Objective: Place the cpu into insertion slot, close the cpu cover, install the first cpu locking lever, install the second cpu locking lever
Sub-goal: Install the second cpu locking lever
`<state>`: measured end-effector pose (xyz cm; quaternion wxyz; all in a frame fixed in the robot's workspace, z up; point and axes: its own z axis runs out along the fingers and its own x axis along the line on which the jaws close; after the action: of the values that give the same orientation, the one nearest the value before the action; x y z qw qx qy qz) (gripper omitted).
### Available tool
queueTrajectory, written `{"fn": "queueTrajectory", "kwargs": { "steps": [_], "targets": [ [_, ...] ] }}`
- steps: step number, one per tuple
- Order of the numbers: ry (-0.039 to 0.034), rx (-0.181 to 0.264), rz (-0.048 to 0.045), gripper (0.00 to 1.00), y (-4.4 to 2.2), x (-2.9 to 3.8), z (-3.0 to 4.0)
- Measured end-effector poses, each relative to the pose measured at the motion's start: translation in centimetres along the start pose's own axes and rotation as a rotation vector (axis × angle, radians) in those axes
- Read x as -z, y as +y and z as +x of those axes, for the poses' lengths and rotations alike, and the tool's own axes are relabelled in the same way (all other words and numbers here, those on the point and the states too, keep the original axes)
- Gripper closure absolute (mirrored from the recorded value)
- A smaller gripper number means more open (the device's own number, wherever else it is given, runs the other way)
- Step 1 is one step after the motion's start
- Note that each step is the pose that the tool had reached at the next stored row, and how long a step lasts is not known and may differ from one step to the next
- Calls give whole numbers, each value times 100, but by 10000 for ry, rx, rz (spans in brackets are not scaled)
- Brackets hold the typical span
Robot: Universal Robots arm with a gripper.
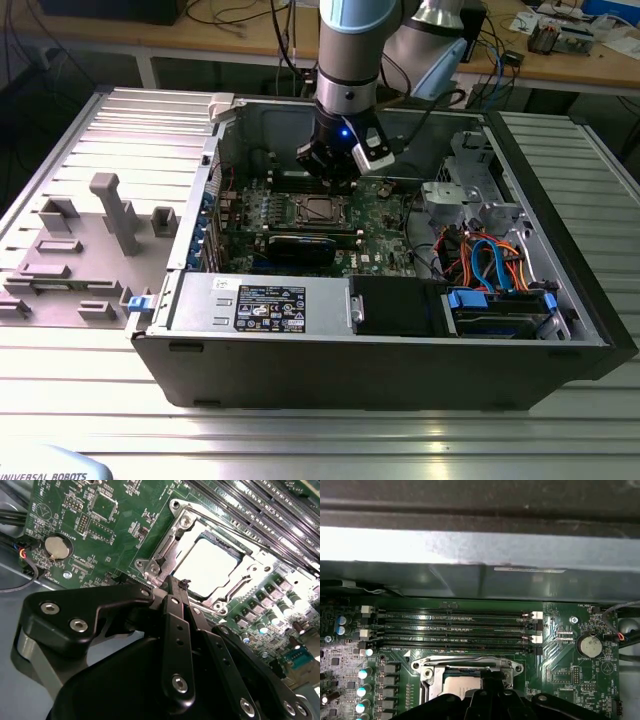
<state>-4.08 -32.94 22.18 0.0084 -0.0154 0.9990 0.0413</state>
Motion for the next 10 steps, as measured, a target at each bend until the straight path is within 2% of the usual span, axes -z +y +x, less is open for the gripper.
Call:
{"fn": "queueTrajectory", "kwargs": {
  "steps": [1,10],
  "targets": [
    [-1,0,-2,89,4,47,-1],
    [0,0,-1,89,14,168,-3]
  ]
}}
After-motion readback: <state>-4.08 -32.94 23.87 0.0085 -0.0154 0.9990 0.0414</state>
